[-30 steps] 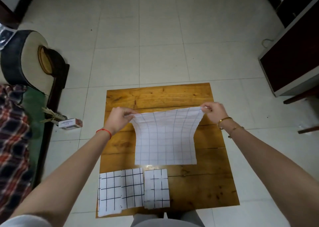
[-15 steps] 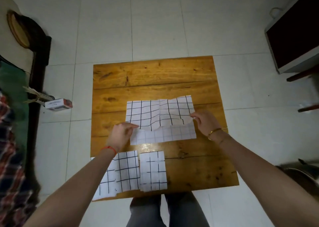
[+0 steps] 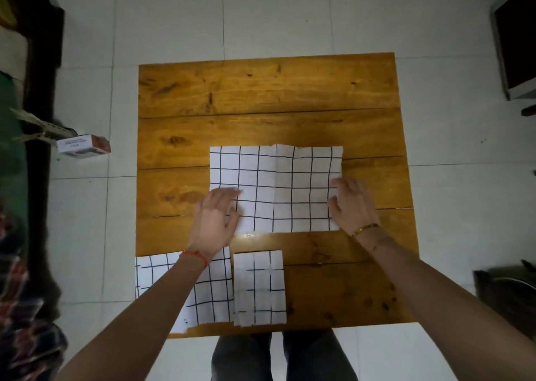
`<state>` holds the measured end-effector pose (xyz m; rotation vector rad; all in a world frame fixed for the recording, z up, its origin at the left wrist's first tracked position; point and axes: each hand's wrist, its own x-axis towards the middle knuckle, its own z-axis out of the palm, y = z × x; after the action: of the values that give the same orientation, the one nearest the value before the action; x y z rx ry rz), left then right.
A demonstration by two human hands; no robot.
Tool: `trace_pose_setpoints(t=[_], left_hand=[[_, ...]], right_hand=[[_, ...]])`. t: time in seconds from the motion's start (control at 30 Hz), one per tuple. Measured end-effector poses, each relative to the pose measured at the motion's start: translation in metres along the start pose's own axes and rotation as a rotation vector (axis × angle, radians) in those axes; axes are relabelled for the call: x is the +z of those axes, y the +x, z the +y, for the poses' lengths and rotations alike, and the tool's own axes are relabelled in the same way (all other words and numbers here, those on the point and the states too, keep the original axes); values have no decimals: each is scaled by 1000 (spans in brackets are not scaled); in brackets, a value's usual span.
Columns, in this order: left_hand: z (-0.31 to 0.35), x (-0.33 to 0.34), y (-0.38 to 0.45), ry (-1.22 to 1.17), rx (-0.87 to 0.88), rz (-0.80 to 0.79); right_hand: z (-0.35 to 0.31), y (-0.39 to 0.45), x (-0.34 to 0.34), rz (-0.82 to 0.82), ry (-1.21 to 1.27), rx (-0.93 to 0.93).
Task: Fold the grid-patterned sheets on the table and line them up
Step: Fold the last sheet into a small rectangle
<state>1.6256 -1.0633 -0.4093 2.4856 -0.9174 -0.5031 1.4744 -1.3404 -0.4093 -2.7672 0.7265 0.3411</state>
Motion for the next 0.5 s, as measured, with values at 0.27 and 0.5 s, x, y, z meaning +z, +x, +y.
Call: trace_pose_setpoints(t=[0.27,0.5], left_hand=[[-9,14,76,167,-3,-22],[-16,36,93,258,-140,-160]], right_hand=[[-59,63,18,55,3,-162],[-43,76,41,-98,-266,-110]])
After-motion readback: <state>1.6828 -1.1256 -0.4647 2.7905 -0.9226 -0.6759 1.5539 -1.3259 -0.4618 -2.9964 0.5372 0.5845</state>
